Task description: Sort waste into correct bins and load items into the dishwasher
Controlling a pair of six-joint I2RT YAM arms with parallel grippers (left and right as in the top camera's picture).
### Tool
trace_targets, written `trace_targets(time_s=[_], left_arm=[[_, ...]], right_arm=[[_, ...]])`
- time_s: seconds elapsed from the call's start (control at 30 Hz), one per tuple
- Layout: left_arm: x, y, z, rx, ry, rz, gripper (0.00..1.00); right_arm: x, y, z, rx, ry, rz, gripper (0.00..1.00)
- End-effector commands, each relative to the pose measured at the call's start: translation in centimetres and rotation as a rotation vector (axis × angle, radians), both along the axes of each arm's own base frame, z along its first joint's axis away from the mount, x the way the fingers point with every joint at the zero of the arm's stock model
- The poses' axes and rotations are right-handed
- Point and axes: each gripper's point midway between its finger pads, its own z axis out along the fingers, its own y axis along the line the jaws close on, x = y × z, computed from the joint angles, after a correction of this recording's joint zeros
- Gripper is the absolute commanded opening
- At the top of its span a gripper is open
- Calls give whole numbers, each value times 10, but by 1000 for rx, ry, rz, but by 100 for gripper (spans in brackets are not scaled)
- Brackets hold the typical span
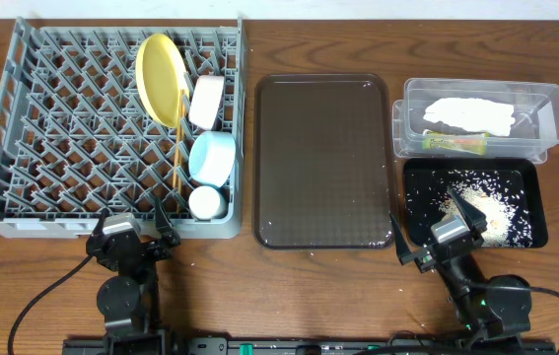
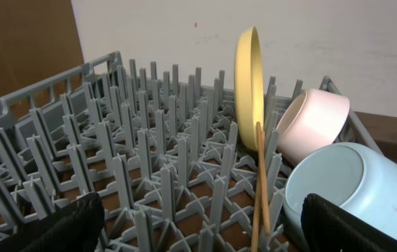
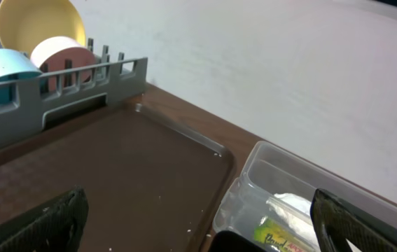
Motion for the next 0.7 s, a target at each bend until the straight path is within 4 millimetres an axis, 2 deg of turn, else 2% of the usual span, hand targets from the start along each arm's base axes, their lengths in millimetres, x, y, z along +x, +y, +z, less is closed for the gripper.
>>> trace_targets(time_s=[0.0, 0.47, 0.67], left_arm=[[-2, 3, -17, 3, 57, 14, 90], [-2, 3, -17, 3, 57, 14, 90], [-2, 3, -17, 3, 57, 14, 90]], right_arm=[[-2, 0, 3, -6, -31, 6, 99], [-7, 0, 13, 1, -82, 8, 99], [-9, 0, 28, -8, -153, 8, 99]])
